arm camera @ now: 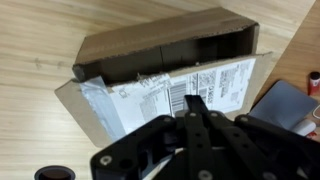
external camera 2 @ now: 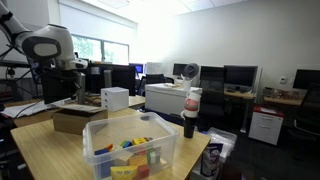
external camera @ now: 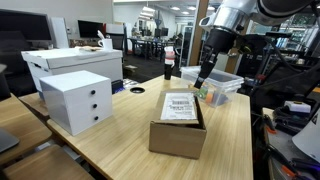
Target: Open the brown box
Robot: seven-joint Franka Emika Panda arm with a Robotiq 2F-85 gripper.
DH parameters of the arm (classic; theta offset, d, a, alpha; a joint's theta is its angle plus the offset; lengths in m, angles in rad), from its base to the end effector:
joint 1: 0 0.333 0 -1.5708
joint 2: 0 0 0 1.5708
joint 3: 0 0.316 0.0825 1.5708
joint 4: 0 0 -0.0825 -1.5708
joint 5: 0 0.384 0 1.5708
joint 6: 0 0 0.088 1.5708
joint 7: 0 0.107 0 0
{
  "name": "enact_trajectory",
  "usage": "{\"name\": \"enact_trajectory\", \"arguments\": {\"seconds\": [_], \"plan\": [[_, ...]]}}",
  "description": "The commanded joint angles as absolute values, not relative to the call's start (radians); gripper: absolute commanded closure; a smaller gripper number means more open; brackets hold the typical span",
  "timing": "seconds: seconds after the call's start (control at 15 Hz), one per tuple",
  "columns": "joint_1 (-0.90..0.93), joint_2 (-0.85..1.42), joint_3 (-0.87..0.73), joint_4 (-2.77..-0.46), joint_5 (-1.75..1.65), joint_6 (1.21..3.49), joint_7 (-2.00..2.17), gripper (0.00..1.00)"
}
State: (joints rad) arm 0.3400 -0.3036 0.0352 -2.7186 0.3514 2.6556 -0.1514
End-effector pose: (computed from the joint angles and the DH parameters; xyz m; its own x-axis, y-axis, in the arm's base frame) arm 0.3858 0.1411 0.3430 0.9501 0.2040 0.2361 0.2501 -0.9503 -0.1853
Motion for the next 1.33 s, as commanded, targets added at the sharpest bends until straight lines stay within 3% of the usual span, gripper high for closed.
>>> {"name": "enact_trajectory", "arguments": {"seconds": [0.0,1.27], "plan": [[0.279,-0.335,0.045,-2.735,0.302,2.536,-0.130,1.00],[0.257,-0.179,-0.009,-2.698,0.400,2.536,-0.312,1.00]]}}
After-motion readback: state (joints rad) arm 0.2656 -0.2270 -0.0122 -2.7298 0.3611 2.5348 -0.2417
